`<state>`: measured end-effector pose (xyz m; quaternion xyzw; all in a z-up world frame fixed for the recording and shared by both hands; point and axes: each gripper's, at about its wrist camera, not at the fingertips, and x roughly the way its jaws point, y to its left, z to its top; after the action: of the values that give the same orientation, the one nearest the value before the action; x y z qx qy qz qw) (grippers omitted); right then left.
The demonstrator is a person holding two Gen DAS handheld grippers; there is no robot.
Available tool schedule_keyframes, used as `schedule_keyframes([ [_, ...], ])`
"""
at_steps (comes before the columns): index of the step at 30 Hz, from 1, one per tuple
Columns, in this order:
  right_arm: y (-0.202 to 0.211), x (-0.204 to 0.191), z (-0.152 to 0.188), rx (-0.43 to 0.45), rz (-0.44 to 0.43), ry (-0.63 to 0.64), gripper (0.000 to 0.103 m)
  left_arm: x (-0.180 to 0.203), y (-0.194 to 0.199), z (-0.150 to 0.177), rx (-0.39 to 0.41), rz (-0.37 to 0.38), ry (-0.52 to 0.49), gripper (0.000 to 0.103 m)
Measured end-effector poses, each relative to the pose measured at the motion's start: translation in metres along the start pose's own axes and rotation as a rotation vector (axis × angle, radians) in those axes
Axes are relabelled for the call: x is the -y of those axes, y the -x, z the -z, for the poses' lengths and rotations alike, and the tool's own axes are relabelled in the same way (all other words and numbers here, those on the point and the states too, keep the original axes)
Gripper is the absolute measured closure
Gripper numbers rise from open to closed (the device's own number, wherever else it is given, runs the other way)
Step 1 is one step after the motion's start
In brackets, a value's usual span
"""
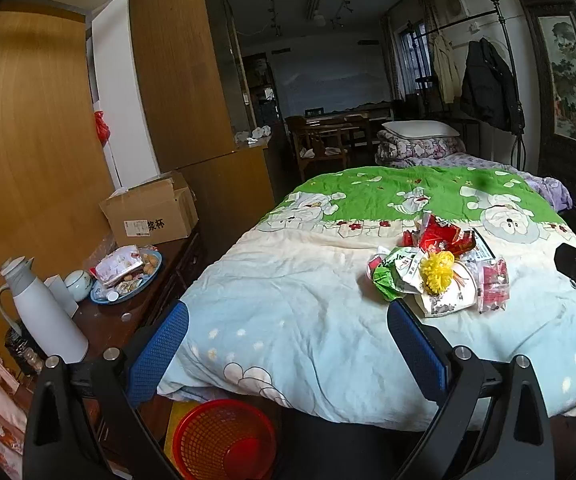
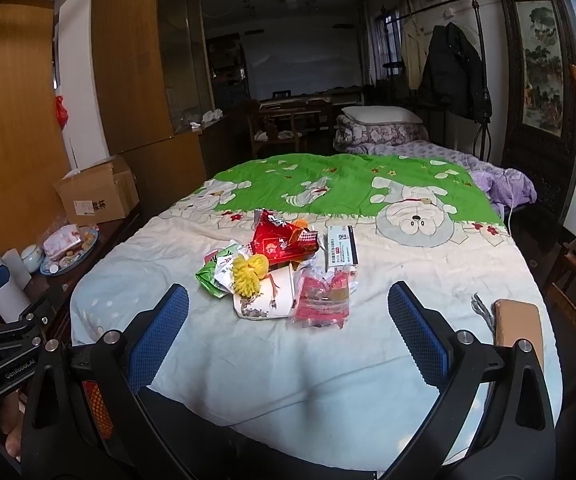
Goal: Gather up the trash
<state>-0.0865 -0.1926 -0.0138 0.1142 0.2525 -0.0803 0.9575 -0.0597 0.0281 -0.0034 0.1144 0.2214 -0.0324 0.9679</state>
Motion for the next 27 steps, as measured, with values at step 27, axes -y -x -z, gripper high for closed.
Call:
schedule_keyframes([
  [27,0.0063,-0.0065,-0.0008,0.008,-0.008,0.011,0.007,-0.0014,0.0031,0.0016,-0.006,-0.004,0.001,0.006],
])
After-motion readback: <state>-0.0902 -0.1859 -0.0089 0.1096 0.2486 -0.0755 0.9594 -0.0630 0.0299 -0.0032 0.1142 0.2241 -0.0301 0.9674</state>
